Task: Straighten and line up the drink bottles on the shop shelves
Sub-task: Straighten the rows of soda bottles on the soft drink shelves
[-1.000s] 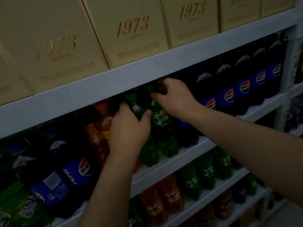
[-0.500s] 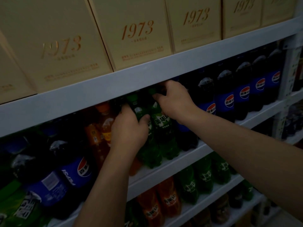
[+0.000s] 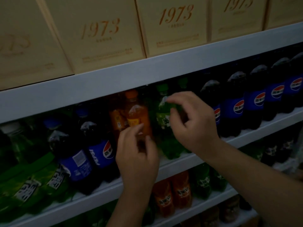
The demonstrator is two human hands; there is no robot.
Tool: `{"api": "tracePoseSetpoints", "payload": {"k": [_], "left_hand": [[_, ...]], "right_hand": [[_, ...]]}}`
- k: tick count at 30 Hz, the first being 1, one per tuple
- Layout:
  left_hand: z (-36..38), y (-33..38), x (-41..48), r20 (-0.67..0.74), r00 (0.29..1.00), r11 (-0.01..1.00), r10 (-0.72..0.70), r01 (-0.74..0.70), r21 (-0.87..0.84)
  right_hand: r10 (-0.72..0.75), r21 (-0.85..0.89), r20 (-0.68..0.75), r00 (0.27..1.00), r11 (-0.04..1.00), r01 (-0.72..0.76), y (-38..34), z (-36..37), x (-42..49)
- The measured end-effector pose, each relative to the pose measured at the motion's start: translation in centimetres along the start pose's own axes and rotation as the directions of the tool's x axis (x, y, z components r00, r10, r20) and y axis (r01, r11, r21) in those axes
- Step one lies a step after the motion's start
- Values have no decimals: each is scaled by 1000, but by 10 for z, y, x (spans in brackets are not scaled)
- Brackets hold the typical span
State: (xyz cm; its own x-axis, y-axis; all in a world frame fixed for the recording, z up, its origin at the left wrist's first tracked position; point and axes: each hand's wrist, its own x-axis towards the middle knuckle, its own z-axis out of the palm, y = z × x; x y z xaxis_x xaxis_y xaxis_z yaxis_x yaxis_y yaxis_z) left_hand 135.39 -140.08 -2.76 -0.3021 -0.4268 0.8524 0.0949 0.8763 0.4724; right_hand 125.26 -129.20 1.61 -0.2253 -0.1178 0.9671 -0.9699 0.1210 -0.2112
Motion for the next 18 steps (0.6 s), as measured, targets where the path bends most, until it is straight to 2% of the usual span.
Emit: {"api": "tracePoseSetpoints", "payload": {"k": [3,8,12,15,17,18], "left_hand": [[-26,-24,-7,25,978,978,-208,208,-5],[-44,-50,-4,201,910,931,-364,350,100],[-30,-35,9,263,931,965,-254,262,5],[-21,-20,22,130,980,976,-152,169,-135],[-17,-17,39,99,980,963,-175,191,-191],[-15,-17,49,132,969,947,-209,234,-218]], "right_hand": [[-68,22,154,986,998,65,-19,19,4],[212,-25,290,933,977,-214,-38,45,29],[372,-135,293,881,928,-347,-40,68,38],[441,-181,277,854,897,-405,-41,79,40],[456,-233,277,846,886,-401,-39,83,42],[462,-247,280,841,882,-402,-38,84,44]]}}
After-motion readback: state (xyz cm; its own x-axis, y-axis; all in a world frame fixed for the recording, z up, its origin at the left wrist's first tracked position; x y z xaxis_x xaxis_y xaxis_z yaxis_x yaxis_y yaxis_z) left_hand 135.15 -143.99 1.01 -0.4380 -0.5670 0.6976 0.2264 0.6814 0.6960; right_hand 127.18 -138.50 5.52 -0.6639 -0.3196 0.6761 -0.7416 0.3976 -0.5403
